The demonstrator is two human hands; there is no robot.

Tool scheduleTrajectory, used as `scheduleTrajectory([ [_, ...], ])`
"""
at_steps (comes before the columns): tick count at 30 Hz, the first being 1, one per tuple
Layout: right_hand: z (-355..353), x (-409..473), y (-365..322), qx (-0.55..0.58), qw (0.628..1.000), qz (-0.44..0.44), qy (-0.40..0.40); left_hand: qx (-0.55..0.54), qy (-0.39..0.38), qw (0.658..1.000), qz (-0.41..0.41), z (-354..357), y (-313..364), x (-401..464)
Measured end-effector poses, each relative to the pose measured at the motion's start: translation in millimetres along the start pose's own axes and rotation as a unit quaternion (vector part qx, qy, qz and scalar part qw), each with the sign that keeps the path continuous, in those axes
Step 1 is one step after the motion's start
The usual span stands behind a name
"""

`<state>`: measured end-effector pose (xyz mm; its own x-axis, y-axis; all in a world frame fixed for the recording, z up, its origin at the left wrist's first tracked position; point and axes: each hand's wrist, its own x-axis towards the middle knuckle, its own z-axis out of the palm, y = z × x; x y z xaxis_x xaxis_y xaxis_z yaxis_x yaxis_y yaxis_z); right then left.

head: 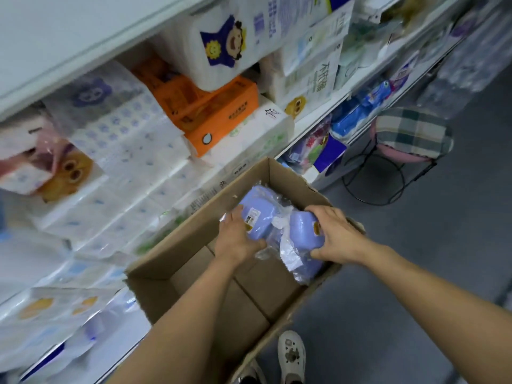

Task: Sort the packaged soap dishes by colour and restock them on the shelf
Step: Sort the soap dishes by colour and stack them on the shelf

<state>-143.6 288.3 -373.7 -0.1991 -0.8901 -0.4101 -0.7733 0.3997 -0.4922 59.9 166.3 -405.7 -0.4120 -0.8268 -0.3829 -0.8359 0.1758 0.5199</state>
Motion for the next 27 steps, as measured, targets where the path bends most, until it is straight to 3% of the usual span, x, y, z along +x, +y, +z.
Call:
scheduleTrajectory([
  [4, -14, -10, -42, 0.110, 0.994, -0.005, 0.026, -0.083, 0.065, 0.994, -0.013, -54, -14, -54],
  [8, -34, -22, -99, 0.234, 0.971, -0.037, 0.002, -0.187, 0.116, 0.975, -0.036, -102, -30, -115],
  [11, -49, -27, -147, 0.278, 0.958, -0.067, 0.006, -0.207, 0.176, 0.962, -0.019, -140, -40, -153],
  [17, -80, -50, -258, 0.299, 0.938, -0.175, -0.016, -0.204, 0.296, 0.933, 0.010, -223, -43, -226],
  [21, -92, -65, -325, 0.248, 0.941, -0.231, -0.017, -0.207, 0.356, 0.911, 0.001, -271, -56, -269],
  [27, -91, -78, -421, 0.262, 0.922, -0.286, -0.027, -0.224, 0.442, 0.868, -0.033, -349, -102, -320],
])
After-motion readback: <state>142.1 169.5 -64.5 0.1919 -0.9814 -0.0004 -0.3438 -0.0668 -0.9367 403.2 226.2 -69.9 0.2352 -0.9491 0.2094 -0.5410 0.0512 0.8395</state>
